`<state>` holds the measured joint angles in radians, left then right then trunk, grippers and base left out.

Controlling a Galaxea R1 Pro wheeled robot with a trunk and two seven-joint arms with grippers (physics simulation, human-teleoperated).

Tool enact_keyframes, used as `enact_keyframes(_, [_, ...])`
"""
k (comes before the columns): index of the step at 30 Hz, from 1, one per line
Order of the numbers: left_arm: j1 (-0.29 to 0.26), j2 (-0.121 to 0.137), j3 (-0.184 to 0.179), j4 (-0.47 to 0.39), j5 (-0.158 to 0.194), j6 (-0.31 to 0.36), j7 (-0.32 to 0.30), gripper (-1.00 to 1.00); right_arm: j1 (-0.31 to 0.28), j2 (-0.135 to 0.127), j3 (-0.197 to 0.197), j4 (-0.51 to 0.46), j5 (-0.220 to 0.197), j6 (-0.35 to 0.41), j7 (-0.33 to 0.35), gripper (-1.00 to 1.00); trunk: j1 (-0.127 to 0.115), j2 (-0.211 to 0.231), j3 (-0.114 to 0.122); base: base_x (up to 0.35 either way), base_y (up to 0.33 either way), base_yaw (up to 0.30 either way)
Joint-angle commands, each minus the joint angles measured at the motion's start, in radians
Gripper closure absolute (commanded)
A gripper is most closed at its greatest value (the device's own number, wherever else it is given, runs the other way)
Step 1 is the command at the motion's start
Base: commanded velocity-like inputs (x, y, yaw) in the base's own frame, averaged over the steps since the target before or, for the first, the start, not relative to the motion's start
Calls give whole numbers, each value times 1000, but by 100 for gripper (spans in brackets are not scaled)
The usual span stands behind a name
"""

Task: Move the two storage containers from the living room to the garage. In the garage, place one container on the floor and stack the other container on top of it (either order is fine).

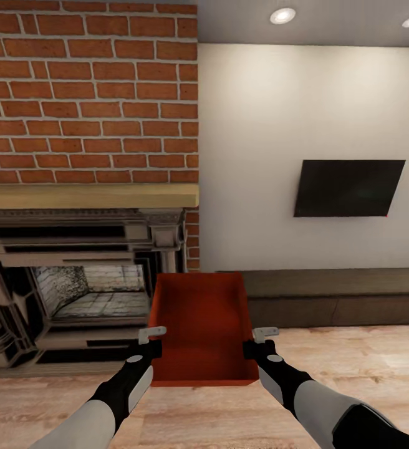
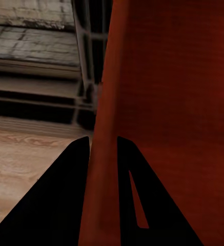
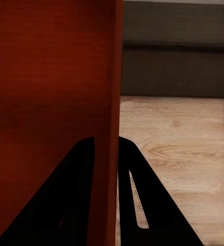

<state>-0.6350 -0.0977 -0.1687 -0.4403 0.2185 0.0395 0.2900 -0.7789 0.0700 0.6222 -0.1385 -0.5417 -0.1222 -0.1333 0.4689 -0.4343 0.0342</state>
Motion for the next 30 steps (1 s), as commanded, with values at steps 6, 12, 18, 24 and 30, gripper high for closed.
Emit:
enact_keyframes(6, [0, -1, 2, -4, -13, -36, 15, 100, 0, 11, -13, 5, -21, -7, -32, 100, 0, -1, 0, 0, 0, -290])
enact_keyframes(12, [0, 0, 3, -5, -13, -36, 15, 100, 0, 11, -13, 5, -21, -7, -32, 100, 0, -1, 0, 0, 0, -291])
enact_keyframes(18, [0, 0, 3, -5, -13, -36, 15, 100, 0, 11, -13, 5, -20, -7, -32, 100, 0, -1, 0, 0, 0, -290])
enact_keyframes(24, [0, 0, 3, -5, -13, -36, 15, 100, 0, 11, -13, 5, -20, -7, -32, 100, 0, -1, 0, 0, 0, -290])
enact_keyframes(30, [0, 0, 3, -5, -13, -36, 15, 100, 0, 11, -13, 5, -20, -7, -32, 100, 0, -1, 0, 0, 0, -290])
